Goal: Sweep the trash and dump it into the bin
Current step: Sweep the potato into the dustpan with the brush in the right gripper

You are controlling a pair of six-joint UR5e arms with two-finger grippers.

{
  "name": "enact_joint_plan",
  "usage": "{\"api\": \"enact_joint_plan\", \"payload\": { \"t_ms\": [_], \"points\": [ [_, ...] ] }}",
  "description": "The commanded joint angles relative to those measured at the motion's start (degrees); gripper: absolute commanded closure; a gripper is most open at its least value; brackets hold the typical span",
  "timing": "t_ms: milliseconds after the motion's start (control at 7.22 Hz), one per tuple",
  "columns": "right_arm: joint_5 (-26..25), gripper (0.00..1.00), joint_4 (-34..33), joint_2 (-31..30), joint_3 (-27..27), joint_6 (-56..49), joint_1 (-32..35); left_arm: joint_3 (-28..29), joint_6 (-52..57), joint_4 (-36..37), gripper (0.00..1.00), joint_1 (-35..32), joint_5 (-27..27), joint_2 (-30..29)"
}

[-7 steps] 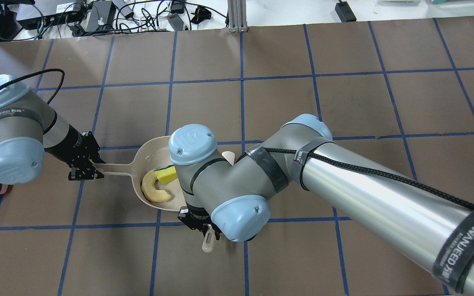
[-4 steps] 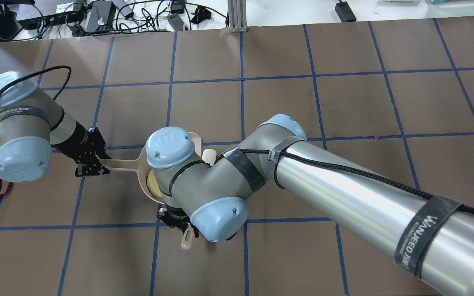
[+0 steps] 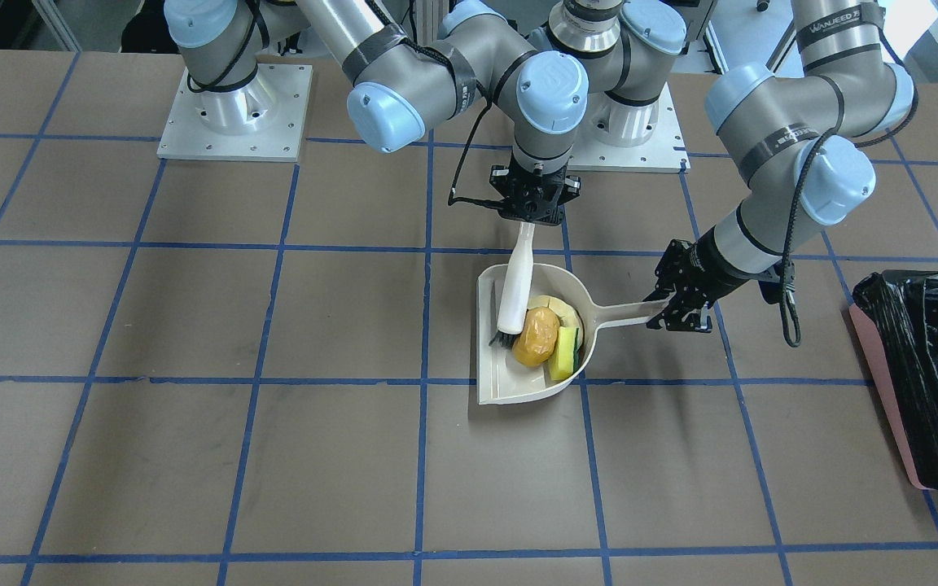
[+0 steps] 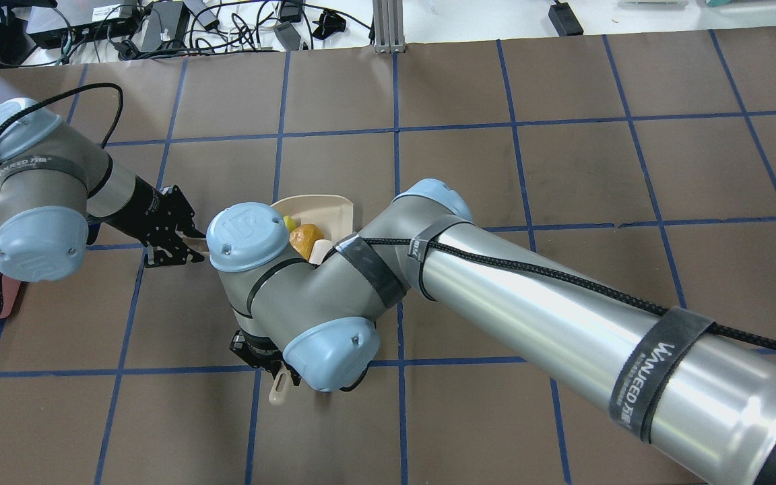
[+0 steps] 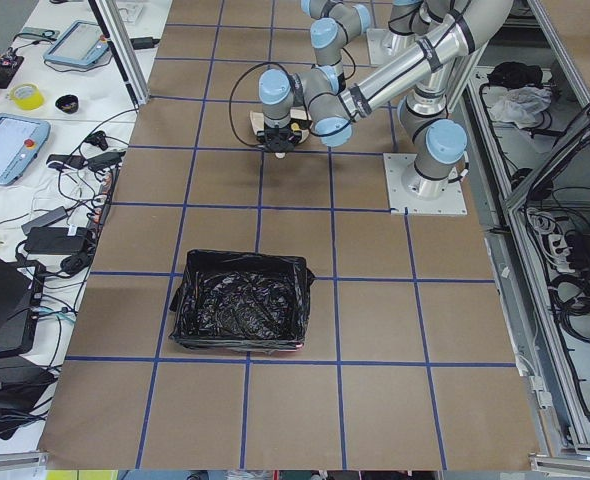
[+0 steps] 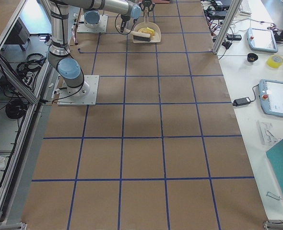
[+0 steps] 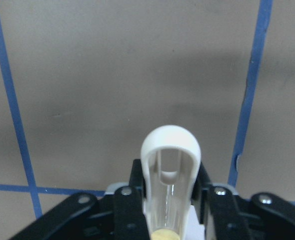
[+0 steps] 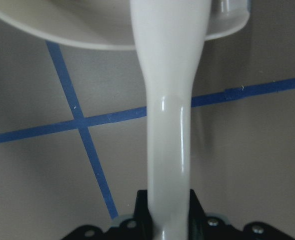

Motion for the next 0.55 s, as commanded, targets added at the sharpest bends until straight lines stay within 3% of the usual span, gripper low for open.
{"api": "enact_joint_plan", "payload": {
  "t_ms": [0,416],
  "points": [
    [-0.8,0.99,4.6,-2.1,-1.5,-2.3,-1.4,1.4,0.1,-0.4,1.00,0.0,-6.0,-1.2],
    [-3.0,0.99,14.2,-8.4,-1.6,-11.8,-8.3,2.0,0.3,-1.5,1.00,0.0,-6.2,-2.8]
  ]
}}
